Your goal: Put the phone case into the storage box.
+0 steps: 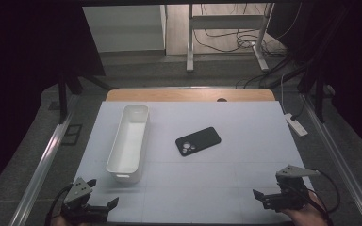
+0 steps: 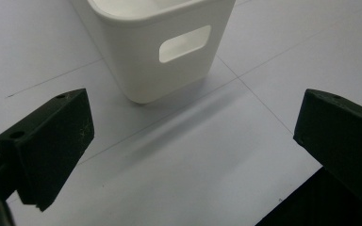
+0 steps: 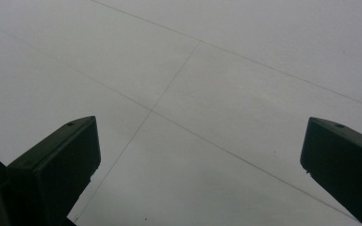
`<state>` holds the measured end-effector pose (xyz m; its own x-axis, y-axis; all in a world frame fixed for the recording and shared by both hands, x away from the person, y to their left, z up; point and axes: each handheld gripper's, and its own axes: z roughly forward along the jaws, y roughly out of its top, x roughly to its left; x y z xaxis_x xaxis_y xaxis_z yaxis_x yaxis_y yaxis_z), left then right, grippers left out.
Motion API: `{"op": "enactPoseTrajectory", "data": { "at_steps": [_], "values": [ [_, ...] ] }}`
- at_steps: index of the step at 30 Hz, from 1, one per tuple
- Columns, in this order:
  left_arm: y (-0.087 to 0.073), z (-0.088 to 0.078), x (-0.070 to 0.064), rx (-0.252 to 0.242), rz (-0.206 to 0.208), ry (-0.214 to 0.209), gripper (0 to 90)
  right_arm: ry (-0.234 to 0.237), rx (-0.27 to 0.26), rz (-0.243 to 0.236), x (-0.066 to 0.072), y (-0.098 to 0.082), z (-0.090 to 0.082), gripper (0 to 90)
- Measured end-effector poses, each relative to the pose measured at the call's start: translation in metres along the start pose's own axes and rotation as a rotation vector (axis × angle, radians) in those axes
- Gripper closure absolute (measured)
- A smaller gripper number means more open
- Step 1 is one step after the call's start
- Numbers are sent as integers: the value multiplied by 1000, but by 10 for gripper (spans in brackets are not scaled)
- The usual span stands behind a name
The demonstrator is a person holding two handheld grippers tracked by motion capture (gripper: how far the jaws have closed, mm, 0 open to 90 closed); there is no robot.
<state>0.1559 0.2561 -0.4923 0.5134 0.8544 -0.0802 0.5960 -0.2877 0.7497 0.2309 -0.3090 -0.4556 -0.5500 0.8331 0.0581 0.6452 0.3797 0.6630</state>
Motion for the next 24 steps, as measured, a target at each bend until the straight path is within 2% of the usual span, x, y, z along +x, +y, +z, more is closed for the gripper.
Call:
{"op": "enactPoseTrajectory", "data": {
  "at_steps": [5, 12, 17, 24],
  "values": [
    [0, 0, 0, 0, 1, -2, 0, 5, 0, -4, -2, 7, 3, 0],
    [0, 0, 0, 0, 1, -3, 0, 1, 22, -35, -4, 18, 12, 0],
    [0, 0, 0, 0, 0, -5, 0, 15, 38, -58, -5, 25, 19, 0],
    [0, 0, 0, -1, 0, -7, 0, 34, 42, -63, -5, 32, 28, 0]
  ]
}}
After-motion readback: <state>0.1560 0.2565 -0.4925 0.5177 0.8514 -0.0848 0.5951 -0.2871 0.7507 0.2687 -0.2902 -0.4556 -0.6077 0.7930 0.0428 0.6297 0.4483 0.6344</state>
